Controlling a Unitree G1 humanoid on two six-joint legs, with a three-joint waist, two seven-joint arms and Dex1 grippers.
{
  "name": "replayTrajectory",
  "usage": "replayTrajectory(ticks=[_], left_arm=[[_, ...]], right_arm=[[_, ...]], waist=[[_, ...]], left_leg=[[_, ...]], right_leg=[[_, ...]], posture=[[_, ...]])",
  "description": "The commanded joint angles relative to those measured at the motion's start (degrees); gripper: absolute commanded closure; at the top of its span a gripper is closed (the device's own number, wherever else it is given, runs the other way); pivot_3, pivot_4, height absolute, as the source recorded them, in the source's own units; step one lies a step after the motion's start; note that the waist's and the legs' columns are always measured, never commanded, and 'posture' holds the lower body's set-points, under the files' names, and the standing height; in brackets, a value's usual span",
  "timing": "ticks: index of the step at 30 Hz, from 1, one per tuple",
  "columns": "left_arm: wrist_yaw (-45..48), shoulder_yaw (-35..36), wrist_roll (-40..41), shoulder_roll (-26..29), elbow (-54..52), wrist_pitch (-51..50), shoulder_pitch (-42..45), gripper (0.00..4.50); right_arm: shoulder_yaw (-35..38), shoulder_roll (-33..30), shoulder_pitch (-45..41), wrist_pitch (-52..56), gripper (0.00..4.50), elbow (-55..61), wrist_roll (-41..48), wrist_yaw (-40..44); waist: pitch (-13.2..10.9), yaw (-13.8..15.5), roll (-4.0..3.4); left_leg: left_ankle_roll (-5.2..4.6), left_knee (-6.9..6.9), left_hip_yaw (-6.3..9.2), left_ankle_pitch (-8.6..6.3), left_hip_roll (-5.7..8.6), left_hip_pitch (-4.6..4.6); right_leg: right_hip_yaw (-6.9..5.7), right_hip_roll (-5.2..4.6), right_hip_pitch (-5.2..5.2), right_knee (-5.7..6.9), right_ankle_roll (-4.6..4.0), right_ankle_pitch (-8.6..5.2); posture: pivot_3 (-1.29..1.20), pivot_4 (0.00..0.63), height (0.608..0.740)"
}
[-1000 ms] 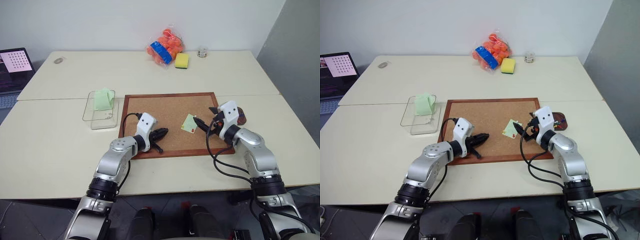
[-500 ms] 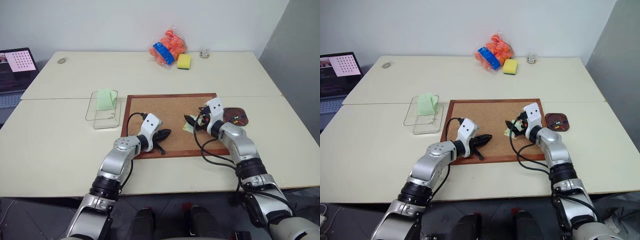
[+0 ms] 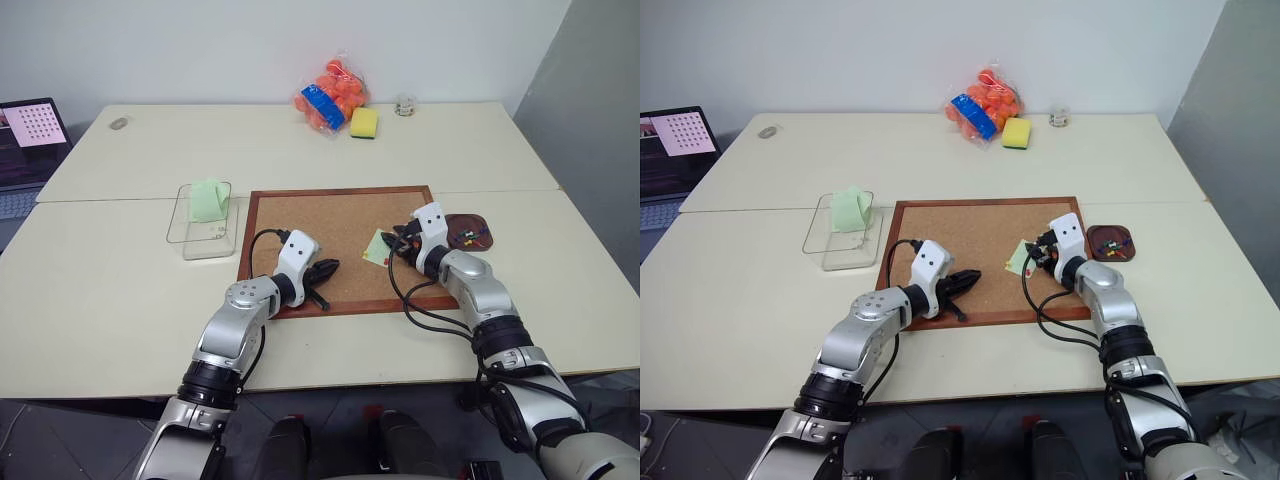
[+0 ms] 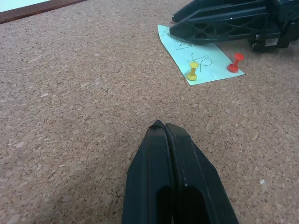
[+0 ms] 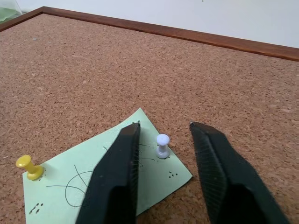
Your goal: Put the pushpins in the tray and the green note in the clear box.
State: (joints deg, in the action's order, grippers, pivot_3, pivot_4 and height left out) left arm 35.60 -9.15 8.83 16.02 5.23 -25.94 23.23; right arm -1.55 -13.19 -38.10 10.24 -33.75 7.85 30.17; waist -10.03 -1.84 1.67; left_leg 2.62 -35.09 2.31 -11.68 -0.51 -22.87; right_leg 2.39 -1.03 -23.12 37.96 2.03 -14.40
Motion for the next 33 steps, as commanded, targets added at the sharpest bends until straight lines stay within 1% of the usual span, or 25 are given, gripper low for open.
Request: replayTrajectory(ticks=[1, 3, 5, 9, 13, 23, 25, 28, 33], left_arm=[[0.1, -1.6, -0.5, -0.3, 2.5, -2.6, -2.0, 4.50], [-0.1, -1.6, -0.7, -0.4, 2.7, -2.3, -2.2, 4.50], [-0.1, -1.7, -0.9, -0.2, 2.8, -2.2, -2.4, 4.50], [-0.2, -1.8, -1.2, 0.0, 2.7, -2.0, -2.6, 4.50], [-0.7, -1.2, -1.1, 0.0, 2.2, -2.4, -1.9, 4.50], [-1.0, -1.3, -0.7, -0.2, 0.8, -3.1, -2.0, 4.50], [-0.9, -1.2, -0.7, -0.1, 1.3, -2.9, -1.7, 4.50], [-0.9, -1.2, -0.9, 0.0, 1.5, -2.7, -1.7, 4.50], [-0.7, -1.4, -0.7, -0.1, 1.4, -2.8, -1.7, 4.50]], right_arm=[[0.5, -0.5, -0.8, -2.5, 3.75, 0.3, -0.3, 0.7], [0.7, -0.4, -0.9, -2.7, 4.19, 0.2, -0.2, 0.8], [1.0, -0.5, -0.9, -2.9, 4.46, 0.6, 0.1, 1.0], [1.4, -0.6, -0.4, -5.2, 4.46, 1.9, 0.4, 1.8], [3.7, -0.4, 0.9, -7.7, 4.46, 8.2, 3.3, 2.2], [5.5, -1.4, 3.9, -2.6, 4.46, 17.5, 5.7, 1.1], [6.6, -1.6, 3.9, -1.2, 4.46, 18.4, 6.2, -0.4], [9.4, -2.6, 3.5, 0.2, 4.46, 18.5, 5.3, -5.4], [13.2, -6.0, 2.8, 1.6, 4.46, 13.9, 1.7, -15.0]], waist=[[0.0, 0.0, 0.00], [0.0, 0.0, 0.00], [0.0, 0.0, 0.00], [0.0, 0.0, 0.00], [0.0, 0.0, 0.00], [0.1, 0.0, -0.04], [0.1, 0.0, -0.04], [0.1, 0.0, -0.04], [0.1, 0.1, -0.04]], left_leg=[[0.00, 0.00, 0.00, 0.00, 0.00, 0.00], [0.00, 0.00, 0.00, 0.00, 0.01, 0.00], [0.00, 0.00, 0.00, 0.00, 0.01, 0.00], [0.00, 0.00, 0.00, 0.00, 0.00, 0.00], [0.00, 0.01, 0.00, 0.00, 0.00, -0.03], [0.00, -0.01, 0.00, 0.00, 0.00, 0.03], [0.00, 0.00, 0.00, 0.00, -0.01, 0.02], [0.00, -0.01, 0.00, 0.00, -0.01, 0.02], [0.00, 0.00, -0.01, 0.00, 0.00, 0.01]], right_leg=[[0.00, 0.00, 0.00, 0.00, 0.00, 0.00], [0.00, 0.00, 0.00, 0.00, 0.01, 0.00], [0.00, 0.00, 0.00, 0.00, 0.00, 0.00], [0.00, 0.00, 0.00, 0.00, 0.00, 0.00], [-0.01, 0.00, -0.02, -0.01, 0.00, 0.00], [0.00, 0.01, 0.00, 0.04, 0.07, -0.03], [0.00, 0.01, 0.00, 0.04, 0.06, -0.03], [0.01, 0.01, 0.00, 0.03, 0.06, -0.02], [0.02, 0.01, 0.00, 0.03, 0.04, -0.02]], posture=[[0.00, 0.150, 0.740], [0.00, 0.150, 0.740], [0.00, 0.150, 0.740], [0.00, 0.150, 0.740], [0.00, 0.150, 0.740], [0.00, 0.150, 0.740], [0.00, 0.150, 0.740], [0.00, 0.150, 0.740], [0.00, 0.150, 0.740]])
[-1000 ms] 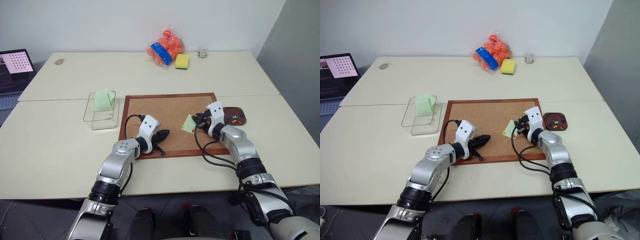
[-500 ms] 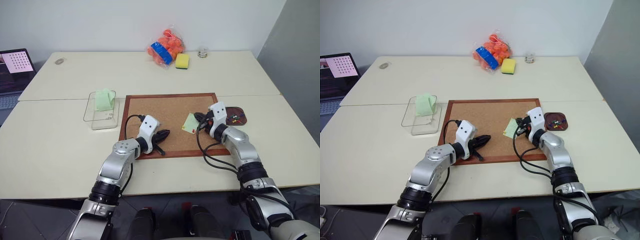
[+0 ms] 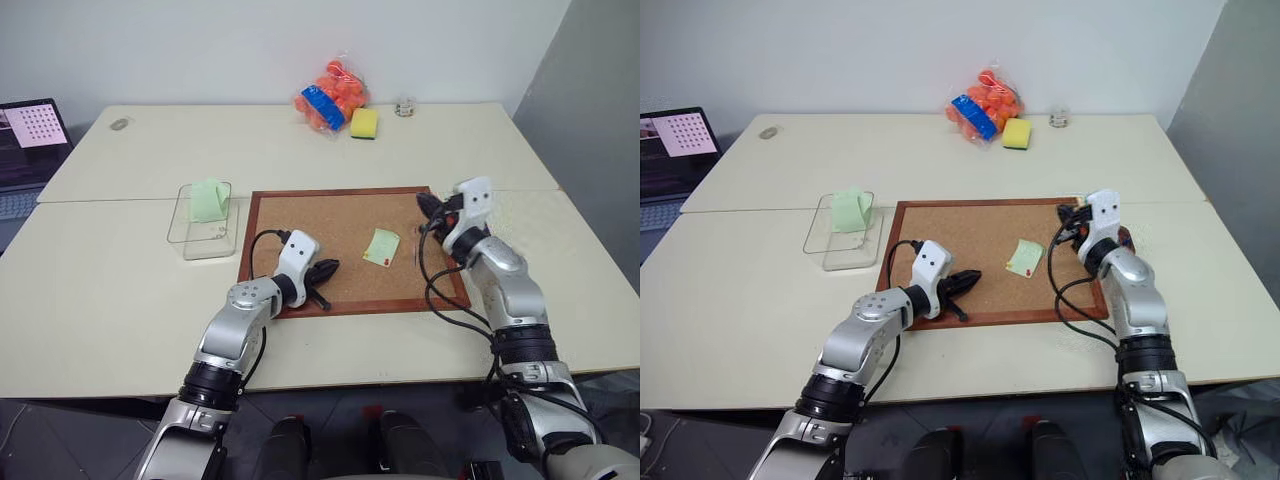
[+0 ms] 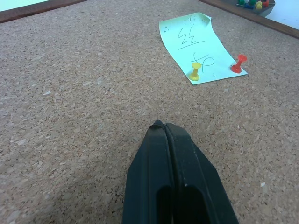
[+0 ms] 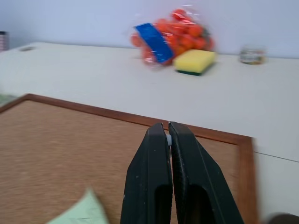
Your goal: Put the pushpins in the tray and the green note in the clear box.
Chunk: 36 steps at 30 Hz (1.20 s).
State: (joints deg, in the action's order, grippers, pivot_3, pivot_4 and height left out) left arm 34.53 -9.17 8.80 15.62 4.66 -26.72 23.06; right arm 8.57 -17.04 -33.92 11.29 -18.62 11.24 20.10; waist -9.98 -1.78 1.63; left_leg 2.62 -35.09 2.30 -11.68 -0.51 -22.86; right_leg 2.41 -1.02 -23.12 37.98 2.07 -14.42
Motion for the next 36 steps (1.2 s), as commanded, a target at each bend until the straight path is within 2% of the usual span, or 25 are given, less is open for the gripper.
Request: replayTrajectory(ticks=[1, 11, 13, 14, 19, 30, 32, 36], left_arm=[[0.4, -1.4, -0.6, 0.2, 1.9, -2.1, -1.6, 4.50], [0.7, -1.3, -0.7, 0.6, 2.3, -1.9, -0.9, 4.50], [0.6, -1.2, -0.7, 0.6, 1.9, -2.0, -1.2, 4.50], [0.6, -1.1, -0.5, 0.6, 1.6, -2.2, -1.3, 4.50], [0.4, -0.9, -0.3, 0.4, 1.0, -2.0, -1.9, 4.50], [0.1, -0.9, -0.6, -0.2, 1.5, -1.0, -1.8, 4.50], [0.1, -1.0, -0.6, -0.3, 1.5, -0.9, -1.8, 4.50], [0.1, -1.2, -0.7, -0.4, 1.6, -0.9, -1.7, 4.50]], right_arm=[[3.5, -2.6, -1.5, 0.9, 4.46, -2.2, -1.9, -5.9], [4.5, -2.9, -3.1, 8.0, 4.46, -6.8, 0.4, -6.4], [5.4, -2.6, -3.3, 7.8, 4.00, -8.4, 0.8, -7.0], [6.0, -2.7, -3.5, 7.1, 3.94, -9.3, 0.8, -7.4], [6.1, -3.1, -3.5, 5.9, 2.98, -10.2, 0.5, -7.7], [5.8, -3.4, -1.8, 5.9, 0.41, -7.0, 0.4, -6.6], [5.8, -3.5, -1.5, 6.0, 0.05, -6.7, 0.2, -6.5], [5.1, -3.9, -1.7, 5.6, 0.05, -8.6, -1.7, -7.9]], waist=[[0.0, 0.0, -0.01], [0.0, -0.1, -0.07], [0.0, -0.1, -0.07], [0.0, -0.1, -0.07], [0.0, -0.1, -0.07], [0.0, -0.1, -0.07], [0.0, -0.1, -0.07], [0.0, -0.1, -0.07]], left_leg=[[0.00, 0.00, 0.00, 0.00, 0.01, 0.00], [0.00, 0.00, -0.05, 0.00, 0.02, 0.01], [0.00, 0.00, -0.05, 0.00, 0.02, 0.01], [0.00, 0.00, -0.05, 0.00, 0.02, 0.01], [0.00, 0.00, -0.06, 0.00, 0.02, 0.00], [0.00, 0.01, -0.05, 0.00, 0.00, 0.00], [0.00, 0.01, -0.05, 0.00, 0.01, 0.00], [0.00, 0.01, -0.05, 0.00, 0.01, 0.00]], right_leg=[[0.00, 0.00, 0.00, 0.00, 0.00, 0.00], [0.05, 0.01, 0.00, 0.00, 0.03, -0.02], [0.05, 0.01, 0.00, 0.00, 0.04, -0.02], [0.05, 0.01, 0.00, 0.00, 0.04, -0.02], [0.05, 0.01, -0.01, -0.01, 0.03, -0.01], [0.05, 0.03, -0.01, -0.01, 0.08, -0.04], [0.05, 0.03, -0.01, -0.01, 0.10, -0.06], [0.05, 0.03, -0.01, -0.01, 0.10, -0.05]], posture=[[0.00, 0.150, 0.740], [0.00, 0.150, 0.740], [0.00, 0.150, 0.740], [0.00, 0.150, 0.740], [0.00, 0.150, 0.740], [0.00, 0.150, 0.740], [0.00, 0.150, 0.740], [0.00, 0.150, 0.740]])
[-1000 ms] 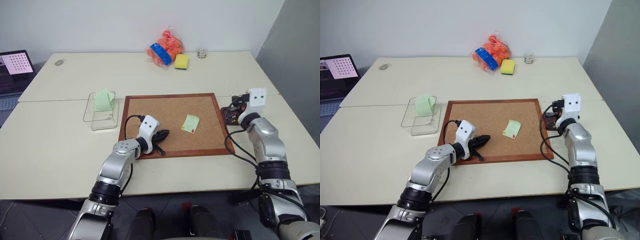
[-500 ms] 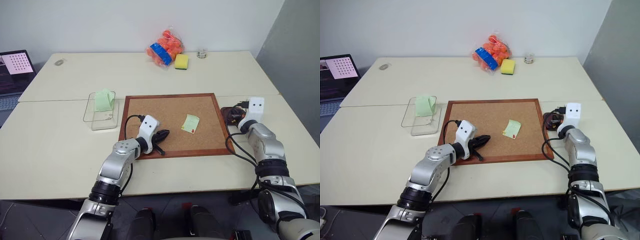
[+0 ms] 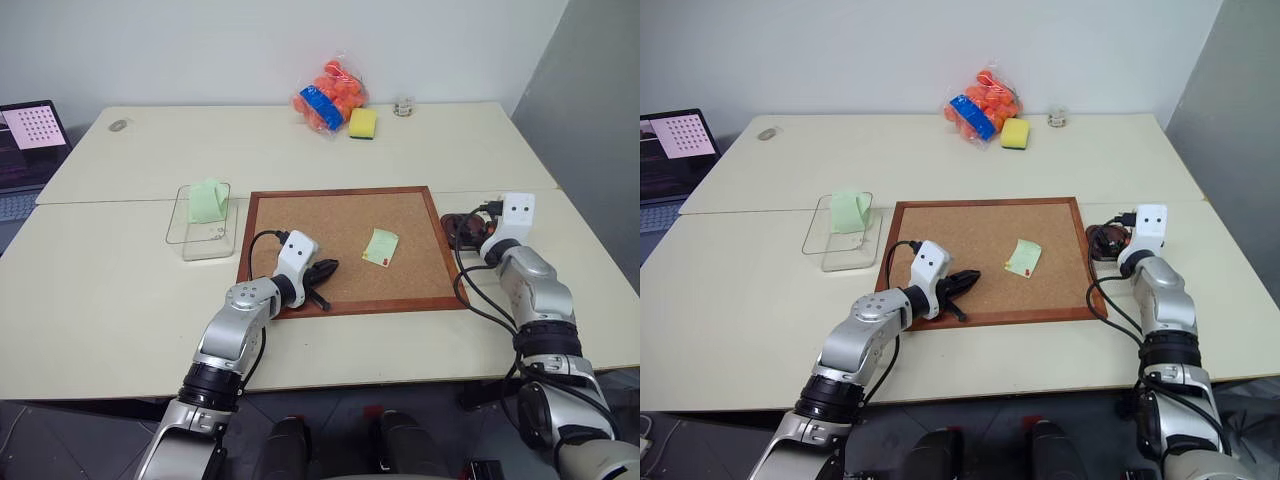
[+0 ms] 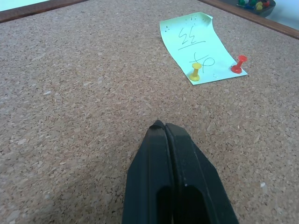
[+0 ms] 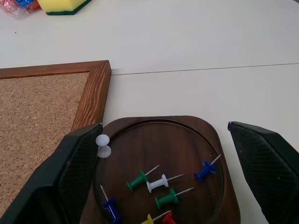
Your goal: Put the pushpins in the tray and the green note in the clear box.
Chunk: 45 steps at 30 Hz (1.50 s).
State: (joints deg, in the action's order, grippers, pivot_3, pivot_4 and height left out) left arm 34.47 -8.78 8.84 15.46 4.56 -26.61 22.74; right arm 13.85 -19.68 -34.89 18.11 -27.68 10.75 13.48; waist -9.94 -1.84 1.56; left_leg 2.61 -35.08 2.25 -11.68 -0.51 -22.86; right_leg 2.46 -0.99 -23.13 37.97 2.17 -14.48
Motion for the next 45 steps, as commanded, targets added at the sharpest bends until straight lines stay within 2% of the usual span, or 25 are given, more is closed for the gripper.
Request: replayTrajectory(ticks=[1, 14, 21, 26, 29, 34, 39, 45], left_arm=[[0.1, -1.6, -0.7, -0.2, 1.8, -0.9, -1.3, 4.50], [-0.3, -1.1, -0.7, -0.1, 1.5, -0.9, -1.4, 4.50], [-0.3, -1.2, -0.7, -0.3, 1.7, -0.9, -1.3, 4.50], [-0.3, -1.3, -0.8, -0.2, 1.6, -0.9, -1.4, 4.50], [-0.3, -1.2, -0.8, -0.1, 1.6, -1.0, -1.3, 4.50], [-0.3, -1.2, -0.7, -0.2, 1.5, -1.2, -1.4, 4.50], [-0.5, -1.4, -0.9, -0.4, 1.4, -1.1, -1.5, 4.50], [-0.4, -1.4, -0.9, -0.1, 1.1, -1.4, -1.4, 4.50]], right_arm=[[-0.4, -1.4, -1.1, -1.3, 0.05, -0.6, -1.8, -1.6], [0.7, -1.8, -4.2, -2.5, 0.05, -5.2, -0.8, -1.5], [0.7, -1.7, -1.4, -5.2, 0.05, 3.9, 1.0, 1.1], [0.6, -1.6, 2.4, -1.1, 0.05, 14.8, 7.0, 8.0], [-3.3, -3.7, 7.4, 1.6, 0.05, 24.2, 10.9, 17.7], [-11.0, -6.1, 13.4, 4.0, 0.05, 35.0, 12.5, 26.6], [-18.3, -4.6, 14.8, -0.7, 0.05, 33.7, 7.6, 29.2], [-20.7, -1.6, 13.2, -2.2, 0.05, 25.7, 6.3, 30.1]], waist=[[0.0, 0.0, 0.00], [0.0, 0.0, 0.00], [0.0, 0.0, 0.00], [0.0, 0.0, 0.00], [0.0, 0.1, 0.00], [0.0, 0.0, 0.00], [0.0, 0.0, 0.00], [0.0, 0.1, 0.01]], left_leg=[[0.00, 0.00, 0.00, 0.00, 0.00, 0.00], [0.00, 0.00, 0.00, 0.00, 0.00, -0.01], [0.00, 0.00, 0.00, 0.00, 0.00, -0.02], [0.00, 0.00, 0.01, 0.00, -0.01, -0.01], [0.00, 0.00, 0.03, 0.00, -0.02, -0.03], [0.00, 0.00, 0.04, 0.00, -0.02, -0.01], [0.00, -0.02, 0.04, 0.00, -0.02, 0.00], [0.00, -0.01, 0.04, 0.00, -0.02, -0.01]], right_leg=[[0.00, 0.00, 0.00, 0.00, 0.00, 0.00], [0.00, 0.00, 0.00, -0.01, 0.00, 0.00], [0.00, 0.00, -0.01, -0.01, 0.03, -0.02], [0.00, 0.00, -0.01, -0.01, 0.13, -0.07], [-0.03, 0.00, 0.00, -0.02, 0.13, -0.08], [-0.04, 0.01, 0.00, -0.03, 0.15, -0.09], [-0.03, 0.02, 0.00, -0.03, 0.17, -0.08], [-0.03, 0.02, 0.00, -0.06, 0.17, -0.08]], posture=[[0.00, 0.150, 0.740], [0.00, 0.150, 0.740], [0.00, 0.150, 0.740], [0.00, 0.150, 0.740], [0.00, 0.150, 0.740], [0.00, 0.150, 0.740], [0.00, 0.150, 0.740], [0.00, 0.150, 0.740]])
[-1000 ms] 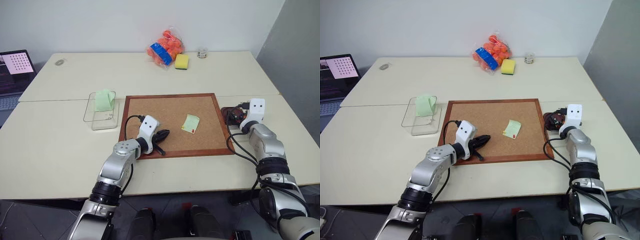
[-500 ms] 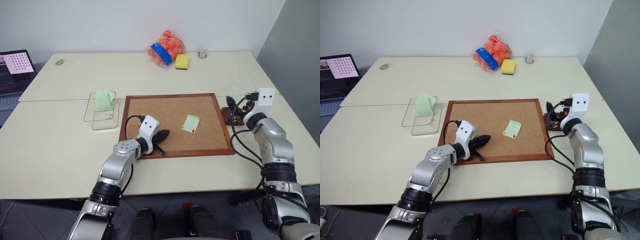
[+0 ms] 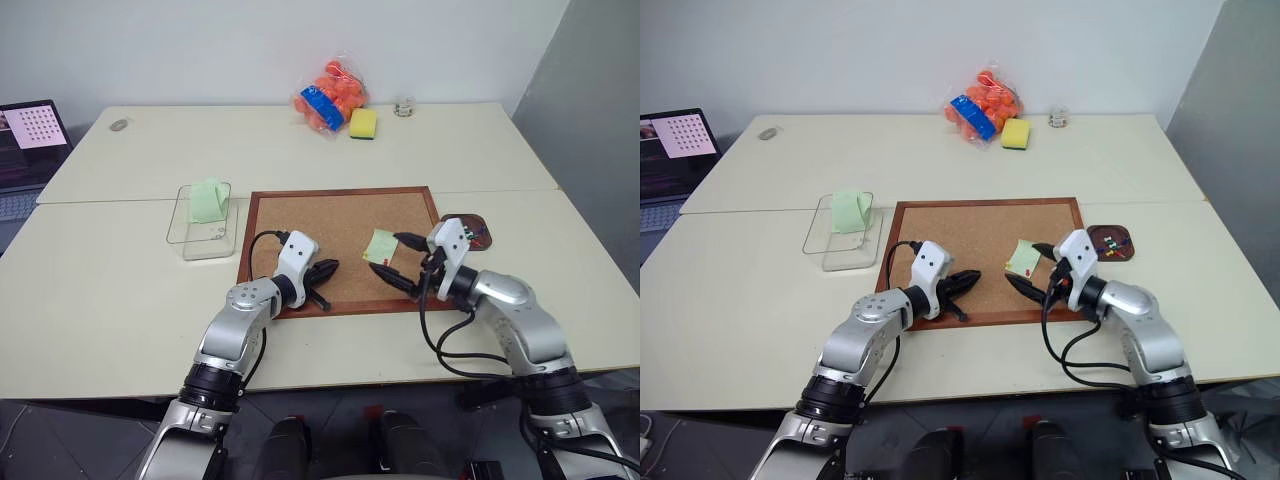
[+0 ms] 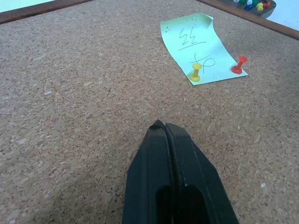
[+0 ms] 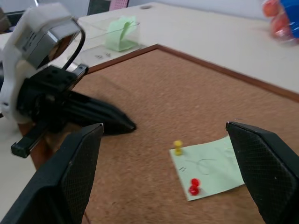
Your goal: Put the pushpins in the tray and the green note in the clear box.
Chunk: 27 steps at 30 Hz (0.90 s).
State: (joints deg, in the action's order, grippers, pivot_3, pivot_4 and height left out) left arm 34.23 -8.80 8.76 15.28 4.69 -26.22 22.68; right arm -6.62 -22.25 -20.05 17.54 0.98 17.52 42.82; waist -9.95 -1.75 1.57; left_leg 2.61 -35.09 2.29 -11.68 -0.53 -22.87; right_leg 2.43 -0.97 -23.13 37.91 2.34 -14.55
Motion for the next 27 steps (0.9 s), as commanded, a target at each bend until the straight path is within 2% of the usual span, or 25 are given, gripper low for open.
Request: replayTrajectory(ticks=[1, 8, 17, 20, 23, 27], left_arm=[[-0.2, -1.4, -0.8, 0.1, 0.8, -1.8, -1.4, 4.50], [-0.4, -1.1, -0.8, 0.4, 0.1, -2.2, -1.9, 4.50], [-1.3, -1.1, -0.5, -0.1, -0.4, -3.0, -2.1, 4.50], [-1.3, -1.1, -0.5, -0.1, -0.3, -2.9, -2.1, 4.50], [-1.3, -1.2, -0.5, -0.2, -0.2, -2.8, -2.1, 4.50], [-1.4, -1.3, -0.6, -0.3, 0.0, -2.8, -1.9, 4.50]], right_arm=[[0.0, 1.5, -2.1, -1.9, 0.05, -4.6, -0.8, 0.4], [1.0, 2.3, -4.7, -4.1, 0.05, -12.6, -2.2, 0.5], [-0.8, 2.5, -5.3, -6.3, 1.82, -14.8, -4.7, 1.9], [-0.7, 2.8, -5.6, -6.4, 2.58, -15.0, -5.2, 1.8], [-0.8, 3.0, -6.0, -6.6, 3.09, -15.4, -5.7, 1.5], [-0.8, 3.3, -6.6, -7.0, 3.99, -16.3, -6.2, 1.2]], waist=[[0.0, 0.0, 0.00], [0.0, 0.0, 0.00], [0.0, -0.1, 0.00], [0.0, -0.1, 0.00], [0.0, -0.1, 0.00], [0.0, -0.1, 0.00]], left_leg=[[0.00, 0.00, 0.00, 0.00, 0.00, 0.00], [0.00, 0.00, 0.00, 0.00, 0.00, 0.01], [0.00, 0.01, 0.00, 0.00, -0.02, 0.02], [0.00, 0.01, 0.00, 0.00, -0.02, 0.02], [0.00, 0.01, 0.00, 0.00, -0.01, 0.02], [0.00, 0.01, 0.00, 0.00, -0.02, 0.02]], right_leg=[[0.00, 0.00, 0.00, 0.00, 0.00, 0.00], [0.00, 0.00, 0.00, 0.01, -0.01, 0.00], [0.00, 0.01, 0.00, 0.02, -0.01, 0.00], [0.00, 0.02, 0.00, 0.02, -0.01, 0.00], [0.00, 0.02, 0.00, 0.02, -0.01, 0.00], [0.00, 0.02, 0.00, 0.03, -0.01, 0.00]], posture=[[0.00, 0.150, 0.740], [0.00, 0.150, 0.740], [0.00, 0.150, 0.740], [0.00, 0.150, 0.740], [0.00, 0.150, 0.740], [0.00, 0.150, 0.740]])
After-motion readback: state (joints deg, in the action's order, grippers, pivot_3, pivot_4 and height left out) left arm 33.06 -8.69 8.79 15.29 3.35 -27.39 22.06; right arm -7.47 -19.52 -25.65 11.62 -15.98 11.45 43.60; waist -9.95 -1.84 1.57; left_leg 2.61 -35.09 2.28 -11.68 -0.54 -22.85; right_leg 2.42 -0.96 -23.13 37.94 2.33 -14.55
